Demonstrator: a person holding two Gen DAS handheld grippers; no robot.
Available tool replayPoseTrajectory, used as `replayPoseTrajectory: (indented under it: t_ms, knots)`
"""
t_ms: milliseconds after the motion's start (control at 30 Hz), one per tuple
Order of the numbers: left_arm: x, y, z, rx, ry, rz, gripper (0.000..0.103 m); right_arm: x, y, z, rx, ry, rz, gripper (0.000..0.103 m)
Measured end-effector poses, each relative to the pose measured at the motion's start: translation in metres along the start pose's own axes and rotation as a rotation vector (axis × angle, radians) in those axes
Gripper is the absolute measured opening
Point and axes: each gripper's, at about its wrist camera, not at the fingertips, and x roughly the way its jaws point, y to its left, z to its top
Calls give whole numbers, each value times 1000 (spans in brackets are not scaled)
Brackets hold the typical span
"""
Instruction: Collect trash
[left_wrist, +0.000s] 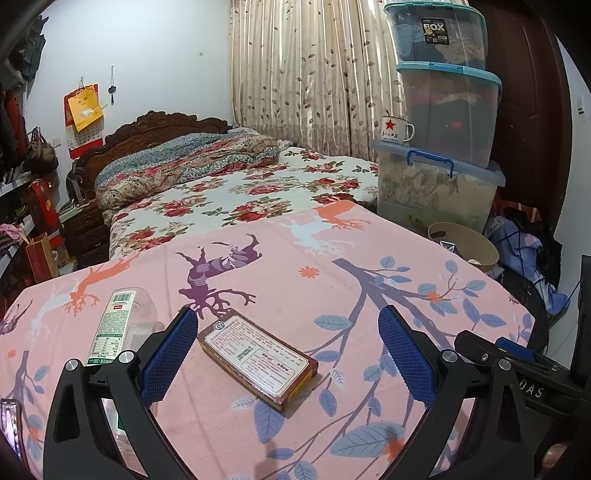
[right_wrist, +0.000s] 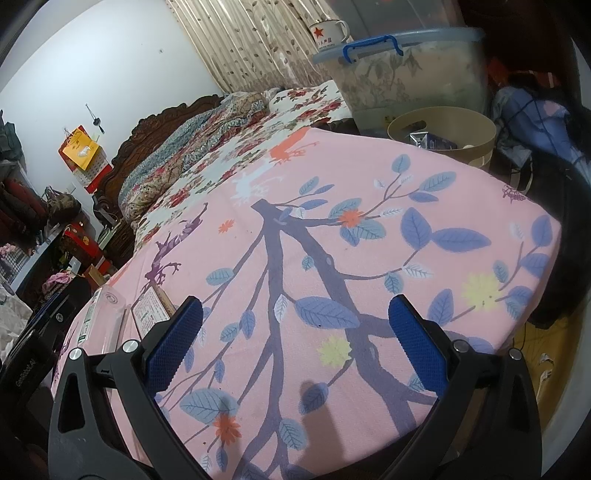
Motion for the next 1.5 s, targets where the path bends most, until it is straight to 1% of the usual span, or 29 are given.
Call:
replayPoseTrajectory:
  t_ms: [1233,1500]
  knots:
    - [6,0,-7,5,19,-11,94,-1,0,1,3,5,0,99]
    - [7,0,-8,7,20,-11,94,-2,2,-5,0,5,3,99]
